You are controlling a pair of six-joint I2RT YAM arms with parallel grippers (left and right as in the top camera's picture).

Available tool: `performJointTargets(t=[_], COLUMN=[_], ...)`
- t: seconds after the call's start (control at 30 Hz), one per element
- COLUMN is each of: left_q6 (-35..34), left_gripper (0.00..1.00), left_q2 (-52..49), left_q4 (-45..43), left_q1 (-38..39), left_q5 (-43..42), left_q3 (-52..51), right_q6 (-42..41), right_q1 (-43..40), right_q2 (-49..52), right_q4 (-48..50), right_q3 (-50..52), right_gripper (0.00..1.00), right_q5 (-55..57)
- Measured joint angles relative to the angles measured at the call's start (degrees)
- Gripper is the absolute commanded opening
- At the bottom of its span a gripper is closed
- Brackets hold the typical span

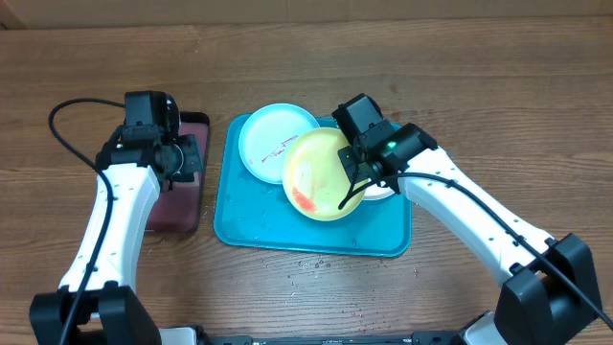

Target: Clean dirty plates on tray and stack at the side

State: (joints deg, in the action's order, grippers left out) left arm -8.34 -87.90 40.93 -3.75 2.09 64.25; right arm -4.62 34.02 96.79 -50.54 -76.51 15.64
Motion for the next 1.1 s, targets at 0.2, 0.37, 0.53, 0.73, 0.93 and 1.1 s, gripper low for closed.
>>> performJointTargets(t=[0.2,0.37,0.53,0.73,0.93,1.1], left_q6=[5.2,6.9,7.3,8.0,8.1,8.1], left_gripper=[0.04,0.04,0.17,0.64,0.66,0.65], left_q2=[-5.0,-10.9,-13.9,-14.4,-14.4,-15.0], left_q4=[-1.8,-5.7,-9.4,-8.4,-4.7,-4.0], left_q1=[0.0,0.0,-0.5,-1.6,-2.0,-2.0], left_q5=[0.0,0.0,0.0,0.1,0.5,0.5], left_q3=[0.0,0.0,0.0,0.0,0.2,0.2], right_q6=[0.1,0.2,0.2,0.2,0.2,0.2], right_q1=[5.3,11.1,16.3,20.1,20.5,20.5], right_q2=[-0.7,-1.2,-1.2,-1.2,-1.2,-1.2], right_q4=[0.0,0.1,0.5,1.2,3.0,3.4], right_q3=[-0.1,-0.1,-0.1,-0.1,-0.1,-0.1], right_gripper=[0.04,0.04,0.04,0.04,0.04,0.04], right_q5=[10.5,21.0,32.0,39.9,43.5,45.6])
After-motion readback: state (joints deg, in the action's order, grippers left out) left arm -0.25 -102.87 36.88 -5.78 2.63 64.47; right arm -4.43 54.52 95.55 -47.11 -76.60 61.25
